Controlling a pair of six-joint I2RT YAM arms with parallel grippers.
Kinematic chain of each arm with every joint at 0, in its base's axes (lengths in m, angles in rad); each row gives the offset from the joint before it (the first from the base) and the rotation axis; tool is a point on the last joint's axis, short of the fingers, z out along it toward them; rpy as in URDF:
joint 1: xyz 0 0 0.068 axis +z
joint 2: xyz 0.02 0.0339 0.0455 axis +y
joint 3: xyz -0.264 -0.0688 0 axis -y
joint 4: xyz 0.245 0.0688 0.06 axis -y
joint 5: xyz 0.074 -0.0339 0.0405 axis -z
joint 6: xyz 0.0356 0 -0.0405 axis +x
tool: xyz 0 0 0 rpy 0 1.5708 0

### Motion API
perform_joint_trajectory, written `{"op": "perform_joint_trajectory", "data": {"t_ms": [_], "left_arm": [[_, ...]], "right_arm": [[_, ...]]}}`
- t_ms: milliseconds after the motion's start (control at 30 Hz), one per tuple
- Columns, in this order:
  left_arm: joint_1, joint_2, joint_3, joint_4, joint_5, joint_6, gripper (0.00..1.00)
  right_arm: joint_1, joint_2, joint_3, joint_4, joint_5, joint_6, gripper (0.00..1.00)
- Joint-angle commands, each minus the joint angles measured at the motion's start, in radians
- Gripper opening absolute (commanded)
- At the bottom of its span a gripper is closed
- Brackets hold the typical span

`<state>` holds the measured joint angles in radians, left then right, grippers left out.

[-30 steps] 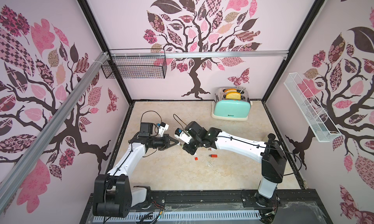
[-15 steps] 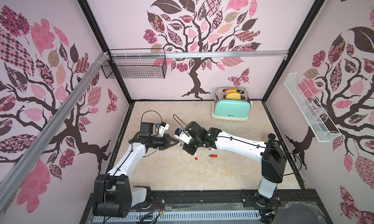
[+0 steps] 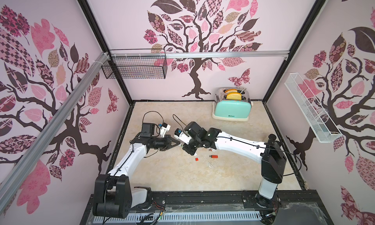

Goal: Close the usb drive cover
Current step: Close the cover of the USB drive.

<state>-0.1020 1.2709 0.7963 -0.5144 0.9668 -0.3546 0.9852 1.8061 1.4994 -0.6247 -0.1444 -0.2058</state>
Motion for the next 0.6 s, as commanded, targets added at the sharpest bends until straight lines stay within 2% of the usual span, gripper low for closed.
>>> {"op": "perform_joint_trajectory", "data": {"t_ms": [0, 133, 233, 567], "left_arm": [[-0.020, 0.018, 0.024, -0.023, 0.007, 0.031, 0.00], [-0.055, 0.031, 0.025, -0.024, -0.006, 0.045, 0.00], [-0.057, 0.039, 0.041, -0.043, -0.007, 0.049, 0.00], [-0.069, 0.033, 0.023, 0.001, 0.010, 0.017, 0.00]], "right_arm": [[0.012, 0.004, 0.084, 0.027, -0.015, -0.012, 0.07], [0.013, -0.004, 0.071, 0.081, -0.014, -0.015, 0.06], [0.012, 0.010, 0.118, 0.055, 0.000, -0.017, 0.05], [0.012, 0.016, 0.129, 0.177, 0.008, 0.001, 0.02]]}}
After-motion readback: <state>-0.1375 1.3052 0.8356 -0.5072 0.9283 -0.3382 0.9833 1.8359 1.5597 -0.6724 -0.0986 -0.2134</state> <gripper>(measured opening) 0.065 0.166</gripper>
